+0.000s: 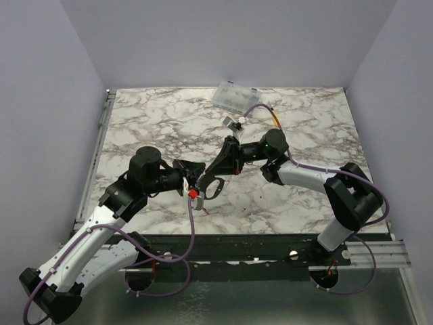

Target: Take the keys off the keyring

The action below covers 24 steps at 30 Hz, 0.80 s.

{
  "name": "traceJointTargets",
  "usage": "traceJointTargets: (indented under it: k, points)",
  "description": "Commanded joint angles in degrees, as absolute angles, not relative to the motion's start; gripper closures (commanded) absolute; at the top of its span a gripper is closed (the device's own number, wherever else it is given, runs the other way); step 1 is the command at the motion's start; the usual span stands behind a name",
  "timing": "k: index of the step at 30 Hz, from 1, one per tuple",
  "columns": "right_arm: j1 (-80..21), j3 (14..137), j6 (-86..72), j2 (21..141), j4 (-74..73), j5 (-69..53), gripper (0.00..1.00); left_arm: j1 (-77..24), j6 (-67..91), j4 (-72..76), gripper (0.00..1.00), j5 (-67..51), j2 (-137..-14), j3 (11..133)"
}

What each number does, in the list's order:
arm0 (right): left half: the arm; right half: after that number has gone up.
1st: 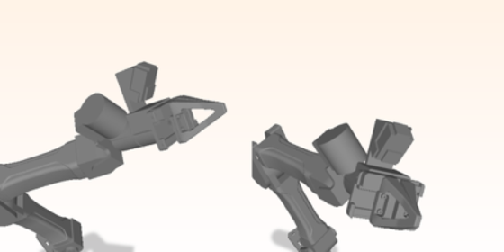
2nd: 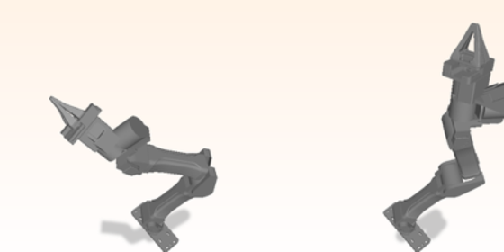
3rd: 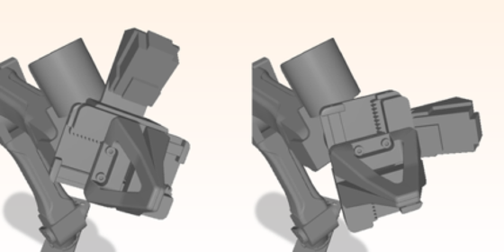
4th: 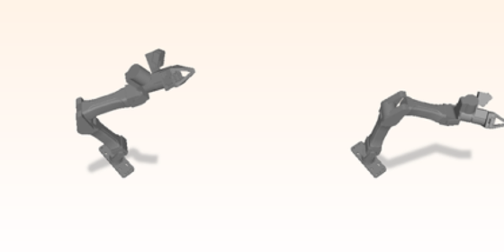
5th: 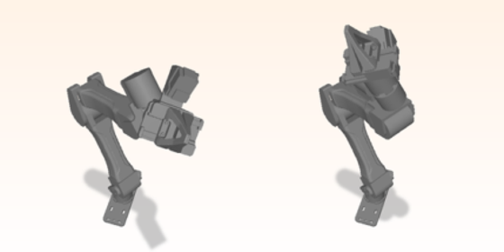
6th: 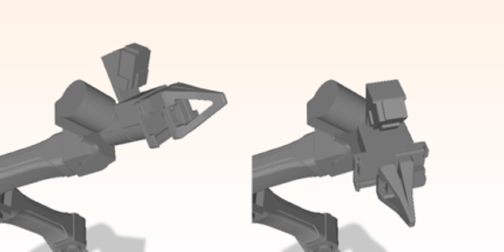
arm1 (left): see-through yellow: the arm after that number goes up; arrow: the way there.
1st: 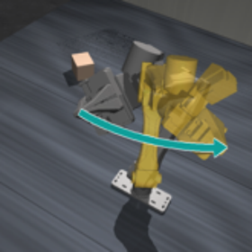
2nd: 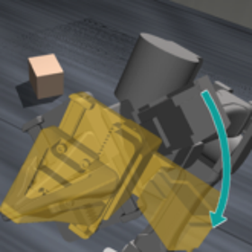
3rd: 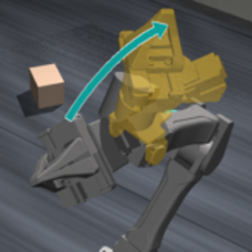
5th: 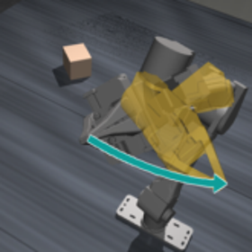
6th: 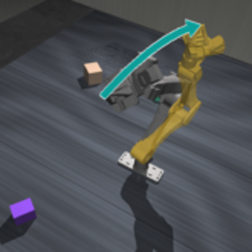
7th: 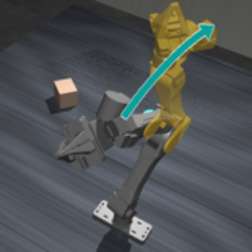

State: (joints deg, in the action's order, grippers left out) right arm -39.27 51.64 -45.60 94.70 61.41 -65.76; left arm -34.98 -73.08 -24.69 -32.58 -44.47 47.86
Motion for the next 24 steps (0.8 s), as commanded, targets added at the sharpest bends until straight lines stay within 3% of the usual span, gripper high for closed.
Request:
traceJointTargets:
  k: [1, 24]
  points:
    - [-39.29, 50.86, -51.05, 94.37, 66.03, -64.87, 0.99, -34.71, -73.47, -24.72, 1.00, -30.04, -43.71, 47.86]
    - [-38.94, 51.77, -73.28, 95.22, 60.05, -43.73, 0.99, -36.15, -73.21, -12.53, 1.00, -14.52, -40.02, 36.63]
